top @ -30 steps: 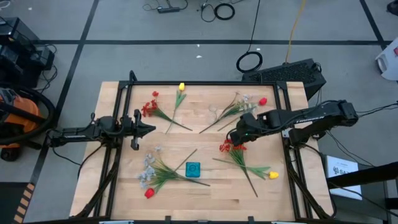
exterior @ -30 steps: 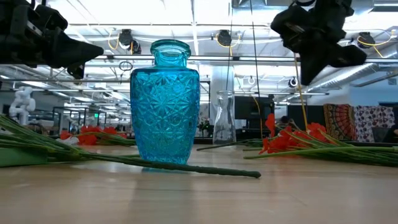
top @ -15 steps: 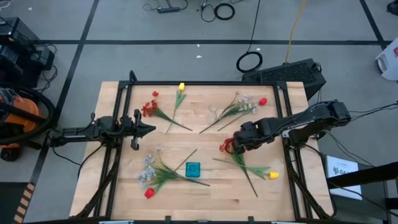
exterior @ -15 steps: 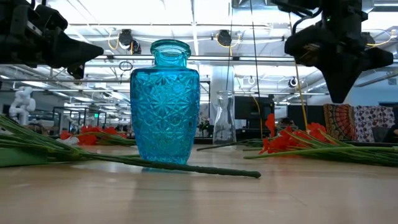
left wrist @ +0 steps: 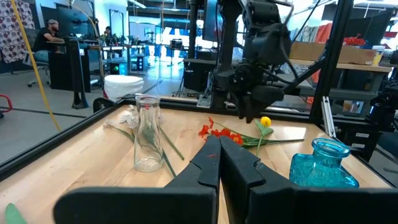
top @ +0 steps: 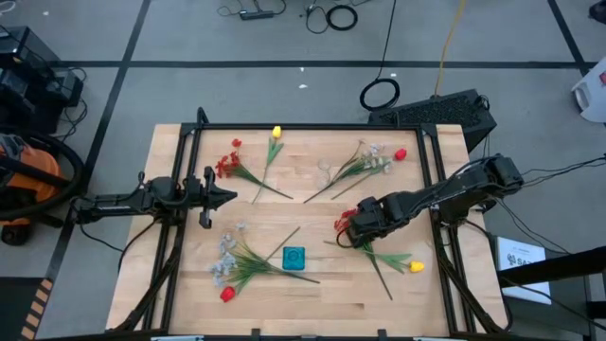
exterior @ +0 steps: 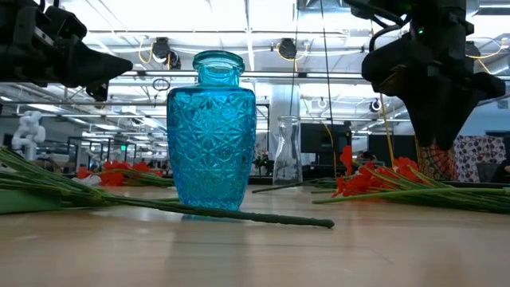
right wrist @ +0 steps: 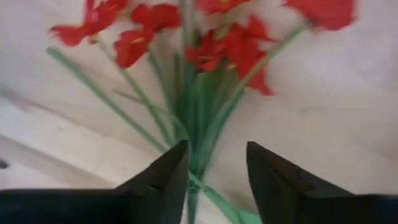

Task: Sort flowers into vase by color
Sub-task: Put the bottom red flowers into the transparent flower vase

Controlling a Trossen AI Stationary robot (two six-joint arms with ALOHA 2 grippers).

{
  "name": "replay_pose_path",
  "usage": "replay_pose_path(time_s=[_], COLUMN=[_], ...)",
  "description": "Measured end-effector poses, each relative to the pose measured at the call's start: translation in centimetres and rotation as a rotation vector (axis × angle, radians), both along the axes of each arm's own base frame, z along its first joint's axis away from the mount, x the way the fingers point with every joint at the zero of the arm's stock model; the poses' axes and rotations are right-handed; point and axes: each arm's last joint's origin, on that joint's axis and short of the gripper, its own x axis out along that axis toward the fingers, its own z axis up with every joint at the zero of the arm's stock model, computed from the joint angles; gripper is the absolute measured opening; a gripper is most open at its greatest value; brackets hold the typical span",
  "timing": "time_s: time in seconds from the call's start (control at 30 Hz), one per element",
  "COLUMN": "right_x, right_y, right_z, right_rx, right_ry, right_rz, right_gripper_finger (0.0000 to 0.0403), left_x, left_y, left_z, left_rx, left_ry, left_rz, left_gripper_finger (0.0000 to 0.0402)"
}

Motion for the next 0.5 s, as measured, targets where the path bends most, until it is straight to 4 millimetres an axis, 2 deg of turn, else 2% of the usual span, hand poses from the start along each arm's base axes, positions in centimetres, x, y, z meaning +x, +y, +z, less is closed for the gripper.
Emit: replay_pose_path(time_s=[0.27, 0.5], right_x=[0.4, 1.7], right_y=[0.9, 1.3], right_z=[-0.9, -2.8], right_rx=[-0.031, -0.057], right_ry=[-0.012, -0.020], right_rz=[0.031, 0.123], right_gripper_finger=[0.0219, 0.0245], left_x=[0.0, 0.0], left_y=[0.0, 0.0], left_z=[0.0, -0.1], left_rx=[0.000, -0.001], left_ry=[-0.001, 0.014], left_rz=[0.000, 0.001], left_gripper_finger=[0.0009, 0.0009])
